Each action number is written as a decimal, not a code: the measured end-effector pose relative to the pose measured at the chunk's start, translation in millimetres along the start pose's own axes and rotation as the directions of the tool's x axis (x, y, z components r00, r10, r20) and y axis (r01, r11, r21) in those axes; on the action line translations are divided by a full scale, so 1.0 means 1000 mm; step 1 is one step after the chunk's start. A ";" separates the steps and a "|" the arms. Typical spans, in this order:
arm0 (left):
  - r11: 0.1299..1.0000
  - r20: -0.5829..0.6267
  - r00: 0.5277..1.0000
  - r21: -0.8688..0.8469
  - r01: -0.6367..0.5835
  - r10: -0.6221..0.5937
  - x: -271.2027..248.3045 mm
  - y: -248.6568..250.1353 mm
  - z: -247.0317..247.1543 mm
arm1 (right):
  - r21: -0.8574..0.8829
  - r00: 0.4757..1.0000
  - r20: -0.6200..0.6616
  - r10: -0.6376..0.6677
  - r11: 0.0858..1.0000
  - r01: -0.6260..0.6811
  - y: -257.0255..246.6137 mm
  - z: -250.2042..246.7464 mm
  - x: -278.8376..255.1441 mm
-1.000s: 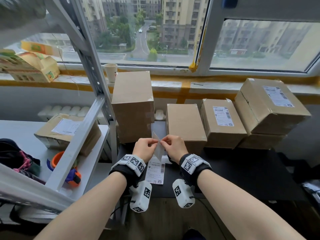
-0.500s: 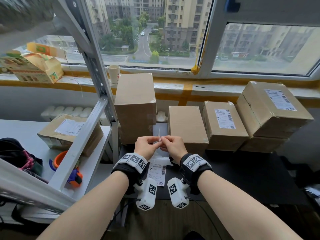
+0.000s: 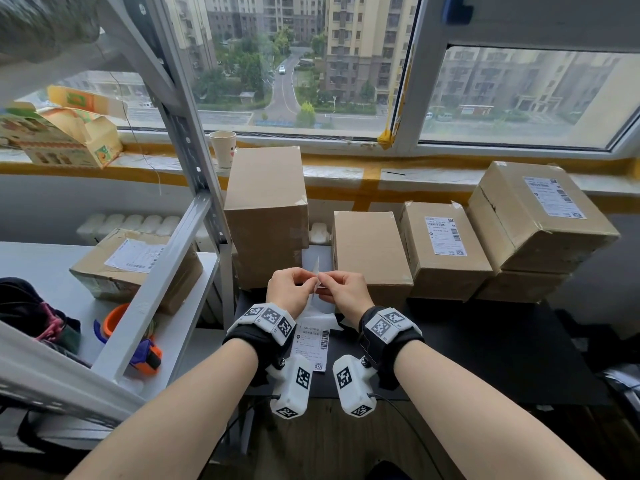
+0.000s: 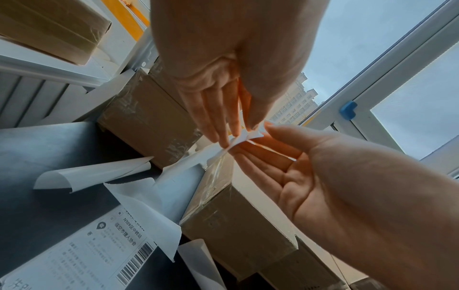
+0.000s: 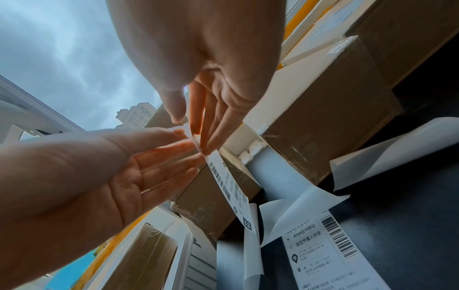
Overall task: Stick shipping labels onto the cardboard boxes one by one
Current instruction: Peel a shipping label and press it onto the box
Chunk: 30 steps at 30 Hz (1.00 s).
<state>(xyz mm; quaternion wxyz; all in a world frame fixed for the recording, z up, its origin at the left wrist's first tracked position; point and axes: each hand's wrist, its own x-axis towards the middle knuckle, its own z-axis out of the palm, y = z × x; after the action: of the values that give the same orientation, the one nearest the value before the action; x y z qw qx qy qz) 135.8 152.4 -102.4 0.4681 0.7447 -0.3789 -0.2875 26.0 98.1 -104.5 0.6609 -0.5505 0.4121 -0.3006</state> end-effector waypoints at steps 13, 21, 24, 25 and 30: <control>0.994 -0.007 0.994 0.007 0.112 -0.112 -0.001 -0.008 -0.005 | -0.051 0.998 -0.058 0.013 0.999 -0.016 0.018 -0.004 0.001; 0.985 0.101 0.980 0.006 0.171 -0.171 0.000 -0.029 -0.005 | -0.042 0.990 -0.110 0.091 0.995 -0.096 0.038 -0.013 0.001; 0.973 0.077 0.972 -0.035 0.227 -0.224 0.002 -0.036 -0.005 | -0.036 0.985 -0.123 0.119 0.992 -0.124 0.044 -0.018 0.002; 0.969 0.071 0.969 -0.051 0.241 -0.237 0.002 -0.036 -0.006 | -0.036 0.983 -0.133 0.125 0.991 -0.131 0.046 -0.019 0.003; 0.956 0.007 0.957 -0.036 0.291 -0.291 0.003 -0.045 -0.013 | -0.029 0.967 -0.205 0.153 0.986 -0.163 0.057 -0.025 0.006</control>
<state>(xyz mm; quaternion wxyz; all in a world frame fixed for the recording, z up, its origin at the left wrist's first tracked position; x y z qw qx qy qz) 161.2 169.0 -138.9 0.4341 0.7833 -0.2604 -0.3607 4.0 93.7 -162.6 0.6249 -0.4973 0.5263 -0.2918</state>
